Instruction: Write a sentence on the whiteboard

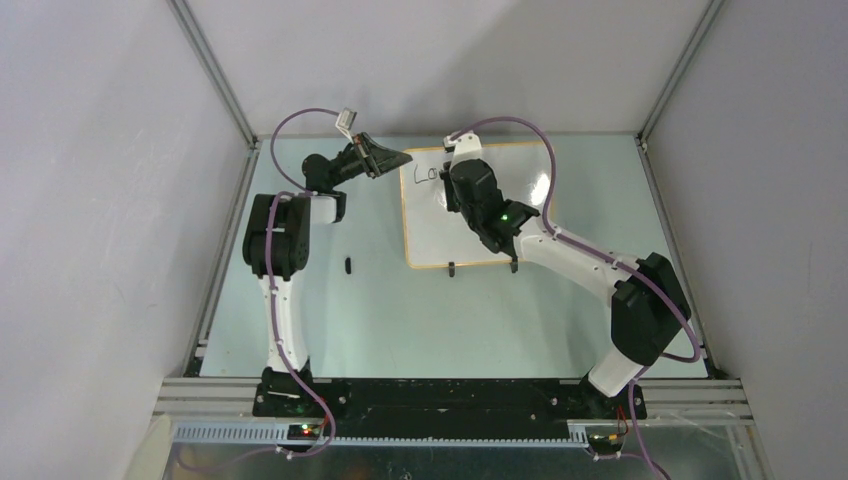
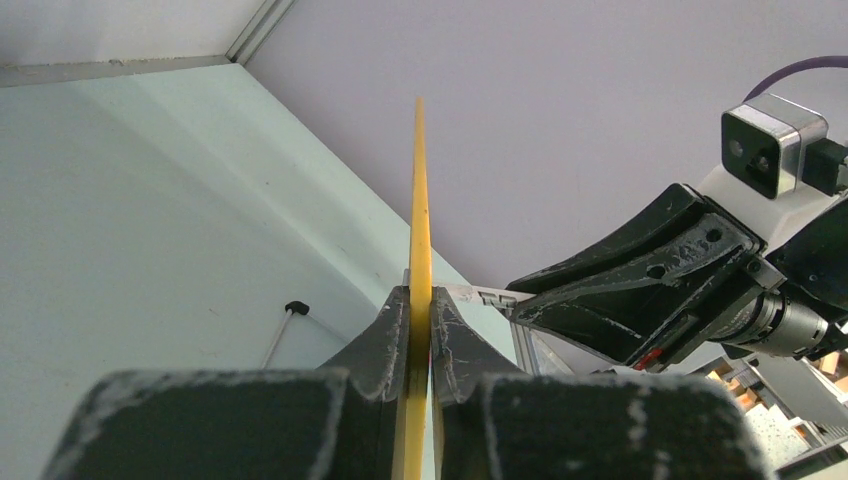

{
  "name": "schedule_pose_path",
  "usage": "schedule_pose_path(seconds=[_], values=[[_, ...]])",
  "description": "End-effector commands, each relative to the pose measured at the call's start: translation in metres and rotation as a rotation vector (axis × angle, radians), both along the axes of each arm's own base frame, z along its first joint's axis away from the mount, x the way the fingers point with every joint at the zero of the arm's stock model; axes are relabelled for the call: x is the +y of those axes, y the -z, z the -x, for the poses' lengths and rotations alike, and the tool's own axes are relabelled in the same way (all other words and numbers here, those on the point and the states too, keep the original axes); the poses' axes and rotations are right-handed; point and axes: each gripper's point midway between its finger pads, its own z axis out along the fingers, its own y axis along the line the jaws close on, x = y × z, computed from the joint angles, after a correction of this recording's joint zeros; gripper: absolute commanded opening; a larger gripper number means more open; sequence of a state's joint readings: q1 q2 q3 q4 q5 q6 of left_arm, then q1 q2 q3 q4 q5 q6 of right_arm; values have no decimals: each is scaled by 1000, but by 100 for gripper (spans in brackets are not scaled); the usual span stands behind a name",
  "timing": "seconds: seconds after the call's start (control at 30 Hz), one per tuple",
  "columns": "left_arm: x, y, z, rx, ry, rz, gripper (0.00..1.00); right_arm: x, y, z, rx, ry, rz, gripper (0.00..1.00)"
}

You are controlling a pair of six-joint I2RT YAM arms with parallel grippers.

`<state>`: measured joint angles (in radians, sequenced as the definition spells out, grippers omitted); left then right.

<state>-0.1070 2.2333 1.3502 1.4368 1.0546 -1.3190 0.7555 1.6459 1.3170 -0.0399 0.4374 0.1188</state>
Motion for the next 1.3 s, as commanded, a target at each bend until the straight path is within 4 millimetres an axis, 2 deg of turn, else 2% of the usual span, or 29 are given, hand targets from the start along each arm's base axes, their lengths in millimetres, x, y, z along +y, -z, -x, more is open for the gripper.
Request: schedule_pose_path(seconds=[0.0, 0.3, 0.63, 1.27], values=[[0, -24, 7, -92, 6, 13, 0, -4, -13, -1, -17, 20, 23, 0], [0, -24, 7, -95, 6, 13, 0, -7, -9, 1, -7, 21, 44, 0], [-1, -25, 8, -95, 9, 13, 0, -14, -19, -9, -42, 48, 24, 0], [-2, -24, 7, -93, 11, 12, 0, -14, -35, -20, -69, 45, -9, 0]])
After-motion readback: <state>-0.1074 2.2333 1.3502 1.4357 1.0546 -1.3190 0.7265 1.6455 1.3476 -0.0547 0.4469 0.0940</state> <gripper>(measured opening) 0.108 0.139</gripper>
